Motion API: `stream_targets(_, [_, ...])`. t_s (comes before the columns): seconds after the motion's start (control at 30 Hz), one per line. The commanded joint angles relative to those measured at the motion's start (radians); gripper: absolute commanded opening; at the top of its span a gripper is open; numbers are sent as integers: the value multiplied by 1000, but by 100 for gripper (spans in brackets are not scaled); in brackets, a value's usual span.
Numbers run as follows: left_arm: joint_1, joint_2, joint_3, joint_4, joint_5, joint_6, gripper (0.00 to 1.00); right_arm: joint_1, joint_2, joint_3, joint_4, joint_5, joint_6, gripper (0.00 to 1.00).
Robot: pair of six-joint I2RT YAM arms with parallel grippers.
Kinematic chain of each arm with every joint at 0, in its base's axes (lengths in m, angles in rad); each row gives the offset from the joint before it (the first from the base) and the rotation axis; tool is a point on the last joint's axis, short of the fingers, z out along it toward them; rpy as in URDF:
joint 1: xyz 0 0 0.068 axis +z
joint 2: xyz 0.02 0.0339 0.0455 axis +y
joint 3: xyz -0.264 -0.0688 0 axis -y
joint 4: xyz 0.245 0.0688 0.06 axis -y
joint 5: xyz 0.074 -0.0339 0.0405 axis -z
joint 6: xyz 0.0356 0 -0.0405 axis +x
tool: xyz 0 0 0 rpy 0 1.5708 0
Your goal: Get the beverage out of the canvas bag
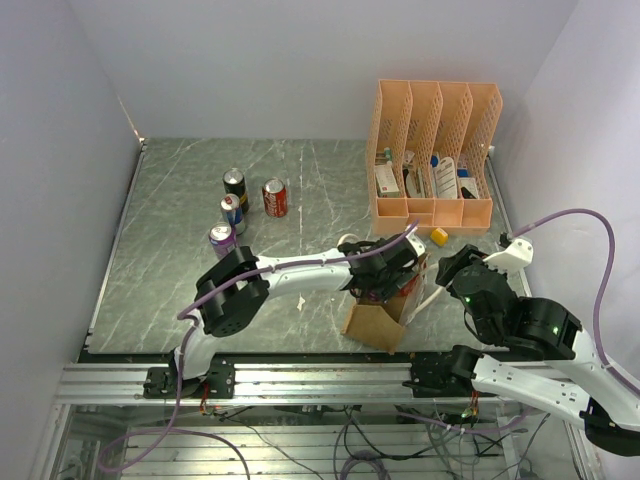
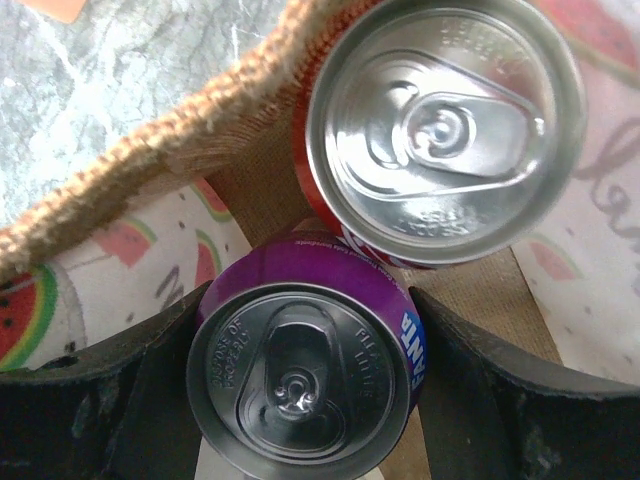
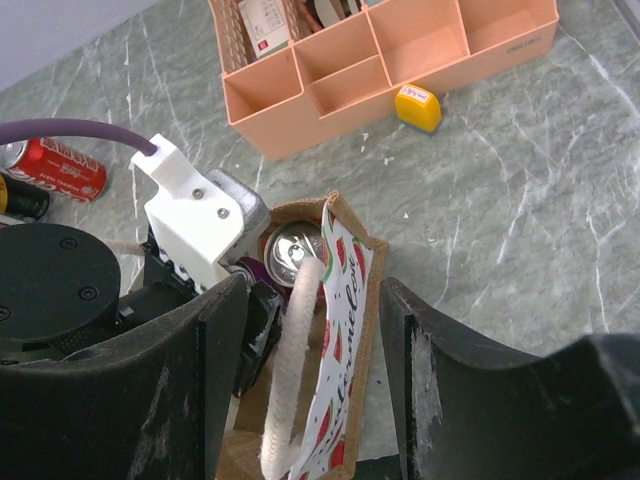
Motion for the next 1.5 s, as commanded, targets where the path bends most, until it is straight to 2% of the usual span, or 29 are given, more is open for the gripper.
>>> stream_targets(0.0, [2, -110, 52, 1, 56, -18, 49, 4, 8, 2, -7, 30, 10, 55])
stream_targets(0.13, [2, -193, 49, 6, 71, -30, 39, 4, 6, 2, -8, 30, 14, 55])
stream_targets(0.47, [2, -395, 15, -44, 64, -67, 25, 5, 2, 1, -8, 30, 13, 55])
stream_targets(0.73, [2, -595, -95, -89, 57, -138, 15, 4, 7, 1, -7, 29, 12, 55])
stream_targets(0.93, [1, -829, -251, -121, 72, -193, 8, 4, 9, -1, -1, 26, 5, 55])
stream_targets(1.03, [2, -939, -341, -176, 11, -213, 7, 4, 11, -1, 1, 26, 2, 55])
stream_targets(1.2, [2, -1043, -453, -316, -188, -267, 7, 4, 19, -2, 9, 21, -8, 55])
stream_targets(1.4, [12, -1012, -539, -378, -409, -321, 7, 4, 28, 1, 1, 23, -1, 55])
stream_targets(1.47, [53, -980, -541, -365, -455, -320, 7, 4, 26, 1, -1, 23, 1, 55])
